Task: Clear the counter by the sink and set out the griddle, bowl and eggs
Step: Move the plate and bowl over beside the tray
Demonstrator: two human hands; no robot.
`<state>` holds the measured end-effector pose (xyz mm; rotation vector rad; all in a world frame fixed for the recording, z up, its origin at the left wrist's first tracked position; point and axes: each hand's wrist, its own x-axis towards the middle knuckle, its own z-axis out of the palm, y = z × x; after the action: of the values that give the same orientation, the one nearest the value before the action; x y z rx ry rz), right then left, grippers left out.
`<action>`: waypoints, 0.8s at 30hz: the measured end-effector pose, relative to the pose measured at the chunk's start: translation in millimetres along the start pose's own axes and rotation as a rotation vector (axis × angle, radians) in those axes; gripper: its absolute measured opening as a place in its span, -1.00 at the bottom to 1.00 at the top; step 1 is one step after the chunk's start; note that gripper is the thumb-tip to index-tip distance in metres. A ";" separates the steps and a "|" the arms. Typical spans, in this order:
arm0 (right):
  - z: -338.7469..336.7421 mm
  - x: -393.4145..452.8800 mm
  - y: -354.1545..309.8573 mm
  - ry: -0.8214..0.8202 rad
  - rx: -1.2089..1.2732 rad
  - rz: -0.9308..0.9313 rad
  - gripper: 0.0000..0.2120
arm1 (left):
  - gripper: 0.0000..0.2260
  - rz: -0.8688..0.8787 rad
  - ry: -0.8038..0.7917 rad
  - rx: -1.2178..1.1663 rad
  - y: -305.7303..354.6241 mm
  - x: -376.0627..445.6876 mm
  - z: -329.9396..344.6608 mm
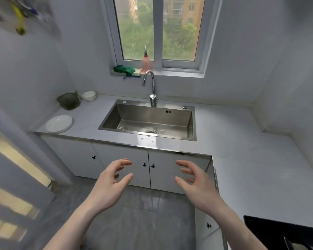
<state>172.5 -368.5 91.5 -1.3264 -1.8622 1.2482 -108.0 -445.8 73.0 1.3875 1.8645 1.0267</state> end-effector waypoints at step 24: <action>222.9 311.1 -119.9 -0.278 -0.020 -0.054 -0.62 | -0.74 -0.217 0.203 0.044 -159.5 203.3 -231.0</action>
<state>-179.2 -176.6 75.3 -1.1514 -2.0883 1.4501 -434.1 -329.5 56.8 1.1082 2.1428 1.0525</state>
